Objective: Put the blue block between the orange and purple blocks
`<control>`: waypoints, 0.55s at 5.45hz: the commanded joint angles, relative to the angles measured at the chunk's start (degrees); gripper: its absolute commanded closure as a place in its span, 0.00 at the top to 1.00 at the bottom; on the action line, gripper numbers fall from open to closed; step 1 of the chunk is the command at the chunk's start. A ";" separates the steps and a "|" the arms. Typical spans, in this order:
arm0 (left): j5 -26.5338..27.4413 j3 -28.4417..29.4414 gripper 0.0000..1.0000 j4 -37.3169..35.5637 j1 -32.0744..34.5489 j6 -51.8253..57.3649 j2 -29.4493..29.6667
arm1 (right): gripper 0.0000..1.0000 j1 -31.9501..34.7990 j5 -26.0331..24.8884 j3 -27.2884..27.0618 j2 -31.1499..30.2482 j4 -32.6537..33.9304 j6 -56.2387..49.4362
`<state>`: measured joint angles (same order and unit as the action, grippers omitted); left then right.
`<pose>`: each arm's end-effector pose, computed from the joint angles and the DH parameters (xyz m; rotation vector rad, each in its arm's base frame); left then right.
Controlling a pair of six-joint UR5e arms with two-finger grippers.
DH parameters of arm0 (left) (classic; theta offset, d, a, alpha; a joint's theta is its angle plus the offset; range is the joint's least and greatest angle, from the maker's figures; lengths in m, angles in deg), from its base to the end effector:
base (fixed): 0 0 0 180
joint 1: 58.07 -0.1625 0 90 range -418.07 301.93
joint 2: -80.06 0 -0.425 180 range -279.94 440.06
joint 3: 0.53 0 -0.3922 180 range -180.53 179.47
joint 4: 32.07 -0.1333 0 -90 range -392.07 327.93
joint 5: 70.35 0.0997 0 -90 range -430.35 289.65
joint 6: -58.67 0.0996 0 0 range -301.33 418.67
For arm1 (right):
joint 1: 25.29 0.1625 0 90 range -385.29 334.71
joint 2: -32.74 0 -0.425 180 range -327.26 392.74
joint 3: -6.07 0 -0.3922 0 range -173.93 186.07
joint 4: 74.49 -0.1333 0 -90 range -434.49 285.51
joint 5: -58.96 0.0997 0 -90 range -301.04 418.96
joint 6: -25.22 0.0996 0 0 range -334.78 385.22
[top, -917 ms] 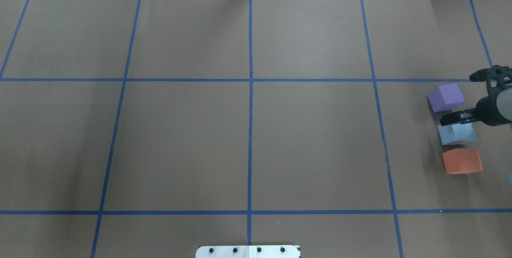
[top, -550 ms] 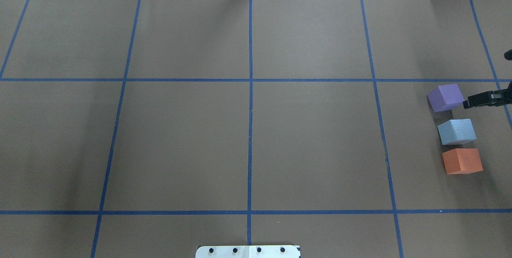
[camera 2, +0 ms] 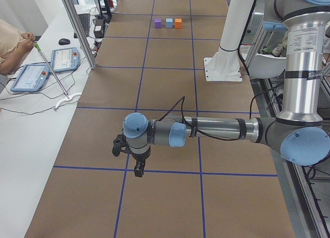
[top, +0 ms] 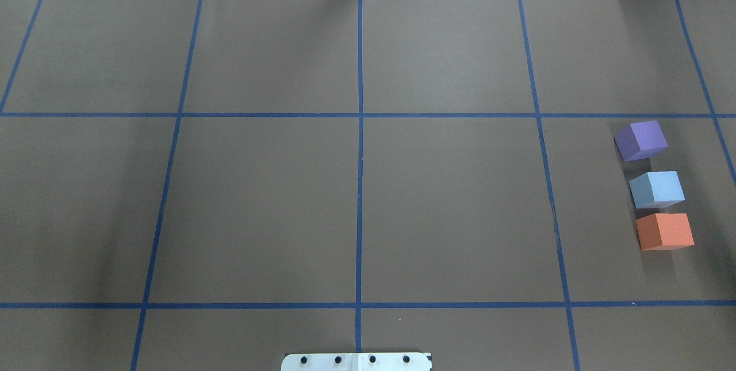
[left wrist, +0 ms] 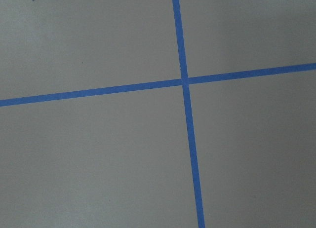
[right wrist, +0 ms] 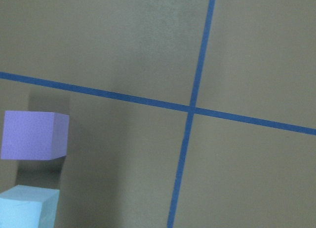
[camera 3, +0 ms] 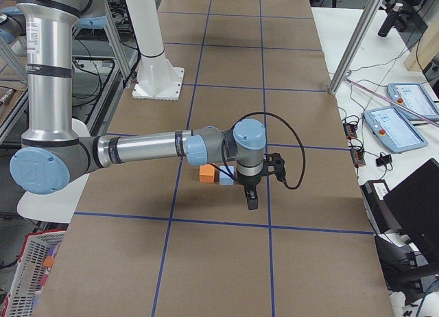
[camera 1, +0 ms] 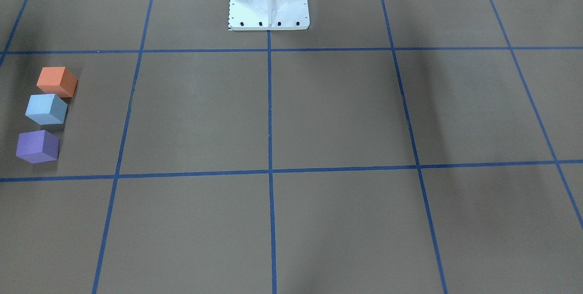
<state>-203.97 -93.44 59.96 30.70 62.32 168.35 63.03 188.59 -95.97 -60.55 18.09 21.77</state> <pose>-0.0542 -0.4843 0.6455 0.0697 0.7601 0.1025 0.0559 -0.4725 0.5927 0.1141 -0.6897 -0.1231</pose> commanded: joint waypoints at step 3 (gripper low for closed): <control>0.20 0.01 1.00 0.00 0.09 -0.05 0.04 | 1.00 1.51 -0.52 0.26 -0.23 4.01 -2.26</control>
<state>-203.86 -93.30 59.90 30.74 62.20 168.36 64.50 188.28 -95.73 -61.03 22.02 19.46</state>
